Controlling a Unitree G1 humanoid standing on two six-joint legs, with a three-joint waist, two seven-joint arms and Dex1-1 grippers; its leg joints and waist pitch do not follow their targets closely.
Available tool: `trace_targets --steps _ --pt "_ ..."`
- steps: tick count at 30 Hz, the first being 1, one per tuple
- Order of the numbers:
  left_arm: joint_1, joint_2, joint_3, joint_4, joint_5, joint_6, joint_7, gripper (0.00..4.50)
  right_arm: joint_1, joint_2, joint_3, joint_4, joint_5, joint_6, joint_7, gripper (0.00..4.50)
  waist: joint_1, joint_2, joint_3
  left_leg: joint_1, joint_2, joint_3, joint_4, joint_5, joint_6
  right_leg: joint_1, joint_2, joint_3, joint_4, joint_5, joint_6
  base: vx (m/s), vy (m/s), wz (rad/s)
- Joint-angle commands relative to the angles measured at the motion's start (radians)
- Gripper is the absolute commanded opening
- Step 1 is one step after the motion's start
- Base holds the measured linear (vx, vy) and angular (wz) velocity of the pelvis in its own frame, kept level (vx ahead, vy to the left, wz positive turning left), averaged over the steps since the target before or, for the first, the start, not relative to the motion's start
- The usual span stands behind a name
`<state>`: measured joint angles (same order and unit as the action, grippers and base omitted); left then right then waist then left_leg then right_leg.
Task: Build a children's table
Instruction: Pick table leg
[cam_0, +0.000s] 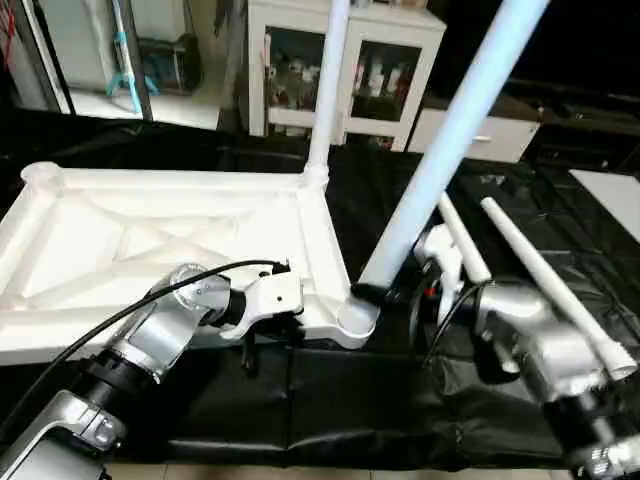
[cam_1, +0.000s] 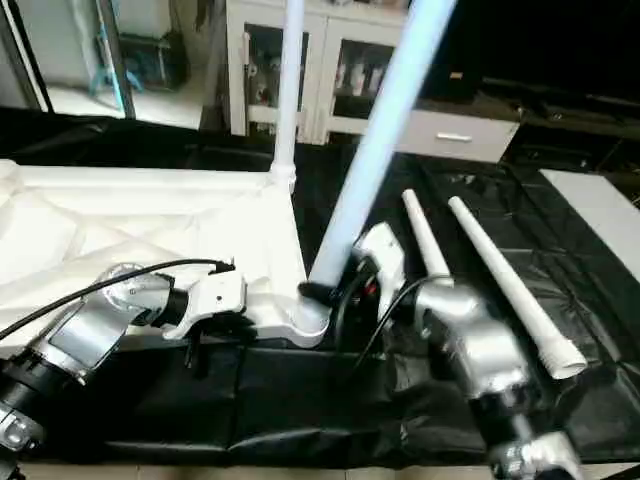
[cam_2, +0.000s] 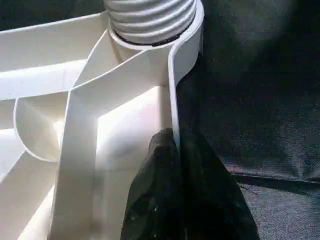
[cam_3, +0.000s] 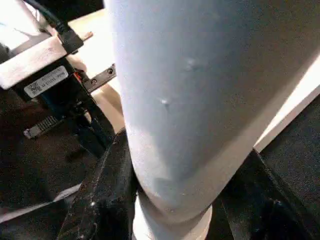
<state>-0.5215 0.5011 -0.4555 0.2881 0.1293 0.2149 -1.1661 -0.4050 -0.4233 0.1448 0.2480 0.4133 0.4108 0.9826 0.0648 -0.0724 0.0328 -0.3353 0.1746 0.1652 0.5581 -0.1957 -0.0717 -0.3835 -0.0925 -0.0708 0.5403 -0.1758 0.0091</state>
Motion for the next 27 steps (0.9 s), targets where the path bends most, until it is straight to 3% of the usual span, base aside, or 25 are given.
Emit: trace_targets --steps 1,2,3,5,6,8,9,10,14,15,20,27 --pt "0.006 0.004 -0.036 0.010 0.021 -0.004 -0.023 0.00 0.007 -0.058 -0.030 0.038 -0.020 0.037 0.008 1.83 -0.001 0.019 -0.026 0.015 0.061 -0.033 -0.094 -0.585 -0.036 -0.005 -0.066 0.038 -0.076 -0.542 -0.092 0.000 0.000 0.00" --pt "0.006 0.003 -0.037 0.010 0.022 -0.004 -0.023 0.00 0.005 -0.071 -0.031 0.033 -0.016 0.041 0.020 1.83 0.001 0.021 -0.027 0.014 0.061 -0.031 -0.094 -0.570 -0.037 -0.004 -0.065 0.040 -0.073 -0.518 -0.101 0.000 0.000 0.00" --pt "0.006 0.002 -0.039 0.011 0.023 -0.005 -0.022 0.00 0.005 -0.080 -0.032 0.028 -0.013 0.043 0.029 1.83 0.010 0.015 -0.033 0.011 0.063 -0.020 -0.091 -0.484 -0.028 0.001 -0.064 0.047 -0.059 -0.415 -0.135 0.000 0.000 0.00" --pt "0.005 0.000 -0.041 0.010 0.025 -0.004 -0.021 0.00 0.007 -0.091 -0.033 0.024 -0.011 0.044 0.042 1.83 0.019 0.013 -0.038 0.005 0.064 -0.012 -0.086 -0.391 -0.018 0.008 -0.063 0.052 -0.045 -0.313 -0.163 0.066 -0.017 0.09" --pt "0.004 -0.004 -0.044 0.008 0.028 -0.002 -0.020 0.00 0.010 -0.099 -0.038 0.021 -0.005 0.046 0.052 1.83 0.030 0.013 -0.034 0.008 0.062 0.003 -0.080 -0.323 -0.002 0.005 -0.058 0.055 -0.039 -0.243 -0.192 0.064 -0.026 0.11" --pt "0.001 -0.011 -0.050 0.002 0.031 0.006 -0.017 0.00 0.006 -0.103 -0.059 0.025 0.014 0.060 0.064 1.83 0.033 0.009 -0.031 0.012 0.061 0.008 -0.074 -0.331 0.003 0.001 -0.059 0.060 -0.037 -0.280 -0.201 0.057 -0.039 0.15" --pt "0.000 -0.012 -0.051 0.003 0.033 0.004 -0.015 0.00 0.002 -0.101 -0.065 0.024 0.024 0.068 0.066 1.83 0.035 0.008 -0.034 0.007 0.061 0.007 -0.073 -0.317 0.004 0.007 -0.060 0.060 -0.032 -0.278 -0.202 0.056 -0.039 0.13" --pt "-0.001 -0.012 -0.052 0.003 0.034 0.003 -0.013 0.00 -0.001 -0.099 -0.069 0.023 0.033 0.075 0.068 1.83 0.040 0.006 -0.039 -0.001 0.061 0.007 -0.071 -0.267 0.007 0.015 -0.061 0.060 -0.024 -0.244 -0.202 0.000 0.000 0.00" --pt "-0.009 -0.015 -0.054 0.008 0.039 0.003 -0.009 0.00 -0.031 -0.086 -0.090 0.027 0.061 0.082 0.059 1.83 0.046 0.009 -0.047 -0.002 0.061 0.012 -0.062 -0.161 0.016 0.022 -0.055 0.053 -0.005 -0.115 -0.227 0.000 0.000 0.00" --pt "-0.010 -0.016 -0.054 0.009 0.039 0.004 -0.009 0.00 -0.045 -0.080 -0.104 0.024 0.077 0.092 0.055 1.83 0.044 0.008 -0.046 -0.008 0.060 0.016 -0.059 -0.136 0.020 0.023 -0.052 0.052 0.001 -0.081 -0.237 0.000 0.000 0.00" --pt "-0.010 -0.017 -0.059 0.003 0.039 0.007 -0.011 0.00 -0.075 -0.082 -0.142 -0.025 0.127 0.135 0.058 1.83 0.045 0.010 -0.043 -0.004 0.062 0.016 -0.062 -0.196 -0.002 0.022 -0.055 0.053 -0.007 -0.179 -0.213 0.000 0.000 0.00" --pt "-0.005 -0.013 -0.064 -0.002 0.038 0.007 -0.014 0.00 -0.074 -0.094 -0.147 -0.047 0.144 0.176 0.067 1.83 0.045 0.007 -0.046 -0.005 0.060 0.018 -0.056 -0.166 0.001 0.023 -0.053 0.052 -0.001 -0.143 -0.218 0.000 0.000 0.00"
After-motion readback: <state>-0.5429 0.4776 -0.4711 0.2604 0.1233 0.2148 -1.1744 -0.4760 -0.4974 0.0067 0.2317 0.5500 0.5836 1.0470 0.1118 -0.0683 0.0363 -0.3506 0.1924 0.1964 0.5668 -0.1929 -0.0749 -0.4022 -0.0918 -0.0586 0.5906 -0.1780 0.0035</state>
